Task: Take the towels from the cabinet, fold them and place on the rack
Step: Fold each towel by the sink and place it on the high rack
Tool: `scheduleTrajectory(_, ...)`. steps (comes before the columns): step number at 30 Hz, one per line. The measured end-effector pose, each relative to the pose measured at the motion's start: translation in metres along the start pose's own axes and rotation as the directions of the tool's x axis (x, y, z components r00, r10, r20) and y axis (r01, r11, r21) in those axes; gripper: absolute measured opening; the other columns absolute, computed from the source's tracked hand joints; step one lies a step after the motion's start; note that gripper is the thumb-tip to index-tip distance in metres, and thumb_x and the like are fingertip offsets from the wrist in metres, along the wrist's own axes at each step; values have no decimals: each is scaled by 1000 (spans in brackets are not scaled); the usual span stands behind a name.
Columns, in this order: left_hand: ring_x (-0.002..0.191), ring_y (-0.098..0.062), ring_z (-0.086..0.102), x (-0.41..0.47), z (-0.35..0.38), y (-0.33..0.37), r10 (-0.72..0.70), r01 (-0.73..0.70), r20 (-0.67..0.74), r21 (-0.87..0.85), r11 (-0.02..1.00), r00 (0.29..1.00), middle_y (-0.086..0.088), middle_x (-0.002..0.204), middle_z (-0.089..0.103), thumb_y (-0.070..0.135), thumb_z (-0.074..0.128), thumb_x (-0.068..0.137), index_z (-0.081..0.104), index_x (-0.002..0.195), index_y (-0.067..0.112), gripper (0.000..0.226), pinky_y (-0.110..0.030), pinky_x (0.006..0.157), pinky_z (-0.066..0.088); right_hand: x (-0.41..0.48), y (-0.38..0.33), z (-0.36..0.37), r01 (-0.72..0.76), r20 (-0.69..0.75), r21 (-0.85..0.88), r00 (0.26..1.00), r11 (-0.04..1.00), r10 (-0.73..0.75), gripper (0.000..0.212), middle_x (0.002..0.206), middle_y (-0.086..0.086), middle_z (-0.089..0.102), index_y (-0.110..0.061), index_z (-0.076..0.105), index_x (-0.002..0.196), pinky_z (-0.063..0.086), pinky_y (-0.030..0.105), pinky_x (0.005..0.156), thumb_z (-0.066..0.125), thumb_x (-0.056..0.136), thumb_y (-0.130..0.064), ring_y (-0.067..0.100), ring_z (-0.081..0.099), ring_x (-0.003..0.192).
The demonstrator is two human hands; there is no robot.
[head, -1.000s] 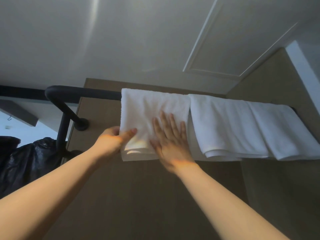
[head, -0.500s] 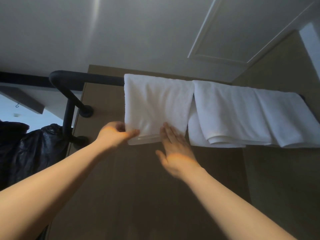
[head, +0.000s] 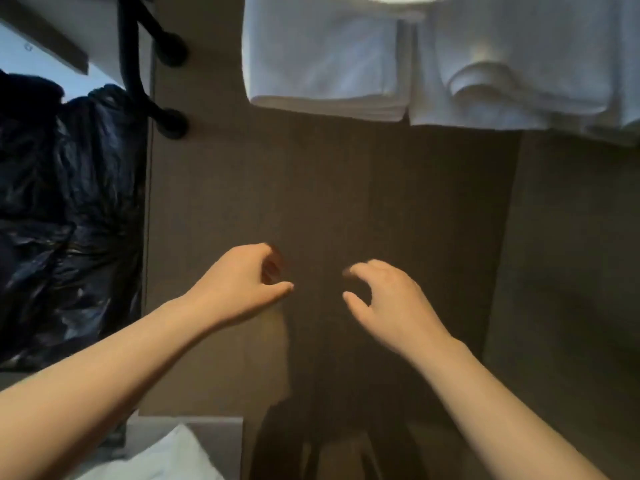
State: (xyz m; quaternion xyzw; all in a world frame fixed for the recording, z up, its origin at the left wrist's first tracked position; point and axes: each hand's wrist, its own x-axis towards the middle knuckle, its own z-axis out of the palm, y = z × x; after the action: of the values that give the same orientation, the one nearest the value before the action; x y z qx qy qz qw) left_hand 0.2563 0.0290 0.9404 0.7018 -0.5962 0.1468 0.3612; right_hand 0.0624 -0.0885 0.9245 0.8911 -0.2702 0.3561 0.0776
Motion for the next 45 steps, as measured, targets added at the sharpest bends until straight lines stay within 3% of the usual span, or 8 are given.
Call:
scheduleTrajectory(8, 102, -10, 59, -139, 138, -26, -143, 105, 345, 125, 987, 928, 6, 115, 61, 45, 63, 87, 58, 118, 24, 38, -24, 87, 47, -147, 26, 113, -137, 450, 113, 890, 984, 72, 42, 131, -12, 56, -32, 53, 135, 39, 20, 100, 59, 94, -38, 6, 49, 125)
scheduleTrajectory(15, 95, -4, 58, -248, 188, -42, -408, 384, 455, 150, 911, 791, 12, 110, 61, 47, 63, 86, 58, 110, 31, 30, -18, 78, 49, -225, -1, 178, -245, 659, 211, 751, 946, 47, 38, 130, -12, 56, -32, 54, 132, 40, 21, 99, 58, 94, -36, 7, 51, 122)
scheduleTrajectory(18, 95, -3, 58, -285, 187, -52, -521, 522, 444, 131, 843, 729, 14, 108, 61, 46, 65, 85, 58, 110, 32, 30, -24, 83, 52, -241, -19, 193, -287, 700, 239, 713, 928, 40, 36, 127, -13, 56, -33, 56, 130, 40, 18, 94, 60, 94, -33, 5, 52, 118)
scheduleTrajectory(25, 91, -2, 58, -346, 160, -86, -668, 719, 388, 17, 695, 635, 17, 101, 59, 45, 65, 86, 57, 106, 35, 24, -14, 78, 47, -249, -78, 219, -326, 755, 285, 656, 902, -1, 37, 128, -17, 56, -39, 55, 130, 42, 17, 97, 61, 94, -36, -2, 52, 117)
scheduleTrajectory(32, 83, -6, 60, -381, 96, -150, -719, 761, 353, 30, 648, 599, 12, 92, 63, 36, 68, 85, 59, 93, 30, 14, -23, 75, 49, -241, -157, 252, -360, 768, 309, 640, 880, -8, 35, 123, -19, 57, -36, 58, 129, 33, 4, 73, 61, 94, -34, -13, 48, 86)
scheduleTrajectory(37, 77, -5, 57, -408, 53, -210, -738, 783, 374, 48, 620, 561, 14, 85, 59, 35, 67, 87, 58, 92, 32, 11, -18, 68, 44, -242, -215, 275, -385, 769, 314, 639, 868, 6, 35, 123, -17, 61, -33, 60, 128, 33, 7, 84, 62, 93, -35, -8, 47, 100)
scheduleTrajectory(41, 76, -7, 58, -422, 31, -248, -758, 814, 394, 40, 580, 520, 9, 83, 61, 28, 68, 86, 63, 97, 25, 13, -26, 77, 53, -239, -252, 288, -445, 783, 289, 619, 848, 58, 32, 120, -20, 59, -36, 60, 124, 35, 5, 83, 63, 93, -34, -9, 49, 92)
scheduleTrajectory(45, 81, -6, 61, -428, 22, -275, -691, 755, 403, -1, 655, 600, 8, 89, 63, 29, 69, 87, 64, 103, 20, 19, -28, 82, 56, -229, -273, 301, -449, 791, 273, 609, 850, 67, 28, 112, -24, 55, -38, 60, 120, 34, 0, 71, 62, 93, -36, -10, 51, 84)
